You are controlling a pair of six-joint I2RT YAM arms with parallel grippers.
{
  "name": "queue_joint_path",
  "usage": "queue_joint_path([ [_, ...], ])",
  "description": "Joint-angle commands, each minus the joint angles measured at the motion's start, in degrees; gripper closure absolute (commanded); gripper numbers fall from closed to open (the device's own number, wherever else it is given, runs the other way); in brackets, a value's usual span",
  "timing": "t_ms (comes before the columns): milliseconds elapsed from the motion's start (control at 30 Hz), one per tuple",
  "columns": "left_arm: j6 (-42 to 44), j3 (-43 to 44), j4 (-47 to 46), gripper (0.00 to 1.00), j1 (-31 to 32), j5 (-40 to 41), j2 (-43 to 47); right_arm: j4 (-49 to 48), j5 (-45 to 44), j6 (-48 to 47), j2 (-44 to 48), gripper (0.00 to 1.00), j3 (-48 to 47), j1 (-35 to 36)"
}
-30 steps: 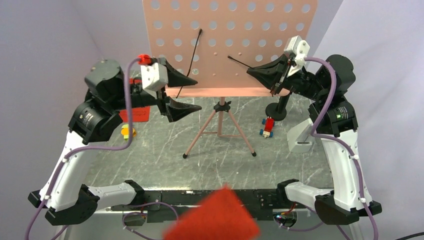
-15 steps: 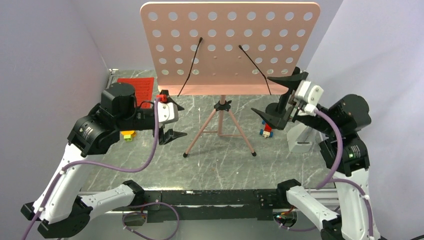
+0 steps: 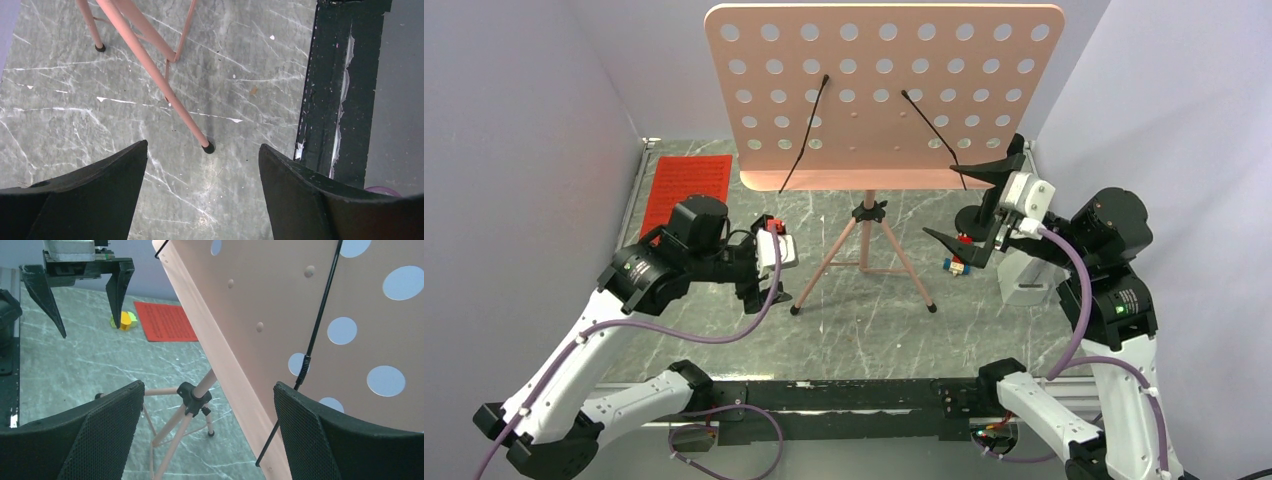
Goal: Pack up the instrument practice props
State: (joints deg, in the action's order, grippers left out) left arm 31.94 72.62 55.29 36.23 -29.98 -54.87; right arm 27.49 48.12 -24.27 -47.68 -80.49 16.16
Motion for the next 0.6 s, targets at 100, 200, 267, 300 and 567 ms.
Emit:
queue_joint_path([
  [100, -3.46, -4.57, -3.9, 0.13, -0.12, 2.47, 2.8, 2.27, 2.39, -5.26, 1.31, 0.0, 2.27, 0.45],
  [200, -5.02, -6.7, -5.22, 0.11, -0.15, 3.23, 3.02, 3.77, 0.69, -7.06, 2.58, 0.0, 3.56, 0.8],
  [267, -6.1, -8.22, -6.25, 0.1, -0.13, 3.78, 2.99, 6.58, 0.4, -9.64, 3.23, 0.0, 3.5, 0.81],
  [300, -6.7, -8.92, -6.82, 0.1, -0.11, 4.0, 3.08, 7.95, 0.29, -10.89, 3.62, 0.0, 3.73, 0.8],
  [567, -13.95, -14.42, -12.01, 0.05, -1.78, 5.92, 3.42, 12.79, -2.13, -13.3, 8.61, 0.0, 11.38, 0.89],
])
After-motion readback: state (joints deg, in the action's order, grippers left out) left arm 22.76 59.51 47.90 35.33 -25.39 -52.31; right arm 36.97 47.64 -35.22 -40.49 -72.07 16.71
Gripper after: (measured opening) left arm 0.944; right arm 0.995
